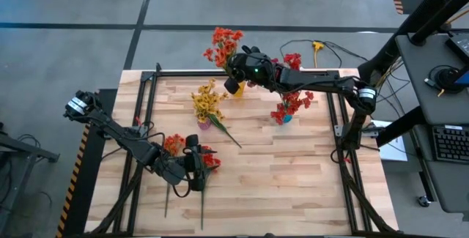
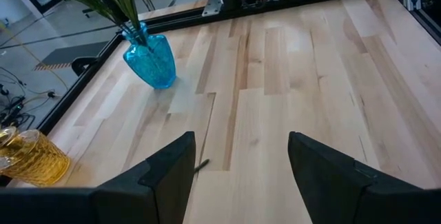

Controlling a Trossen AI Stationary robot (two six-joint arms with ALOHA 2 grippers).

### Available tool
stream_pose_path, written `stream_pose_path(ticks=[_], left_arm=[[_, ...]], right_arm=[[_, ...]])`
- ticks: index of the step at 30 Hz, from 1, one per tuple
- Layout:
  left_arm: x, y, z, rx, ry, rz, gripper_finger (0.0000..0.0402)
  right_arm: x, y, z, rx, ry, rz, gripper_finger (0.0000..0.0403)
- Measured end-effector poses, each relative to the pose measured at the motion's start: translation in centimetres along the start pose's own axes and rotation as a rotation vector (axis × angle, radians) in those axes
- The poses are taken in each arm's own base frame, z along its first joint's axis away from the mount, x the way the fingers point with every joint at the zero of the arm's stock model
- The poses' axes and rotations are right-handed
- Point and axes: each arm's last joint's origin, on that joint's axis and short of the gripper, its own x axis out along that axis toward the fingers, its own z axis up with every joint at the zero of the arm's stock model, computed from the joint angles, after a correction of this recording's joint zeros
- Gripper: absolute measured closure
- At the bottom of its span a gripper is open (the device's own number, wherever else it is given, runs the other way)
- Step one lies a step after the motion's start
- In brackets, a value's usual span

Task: Sort flowers into vase by color
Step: Put the right orange flower into the yellow vase

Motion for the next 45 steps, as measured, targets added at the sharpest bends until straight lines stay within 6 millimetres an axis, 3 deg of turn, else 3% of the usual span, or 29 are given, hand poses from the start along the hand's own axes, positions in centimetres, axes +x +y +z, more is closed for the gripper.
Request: stream_pose_path(ticks=[12,17,23,45], left_arm=[[0.0,0.0,0.0,0.000,0.000,0.001,0.0187],[0.0,0.0,0.0,0.000,0.001,0.001,0.0187],[0.0,0.0,0.0,0.008,0.001,0.001,0.0187],[0.0,0.0,-0.1,0.012,0.006,0.002,0.0187]], right_arm=[[0.0,0.1,0.2,-0.045,-0.021,0.049,0.0378],[0.0,-0.3,0.6,0.064,-0.060,-0.078,0.0378],[0.1,-0.6,0.5,0.077,-0.058,-0.156,0.0378],[3.8,0.4,-3.3,0.038,0.045,-0.167,0.0378]])
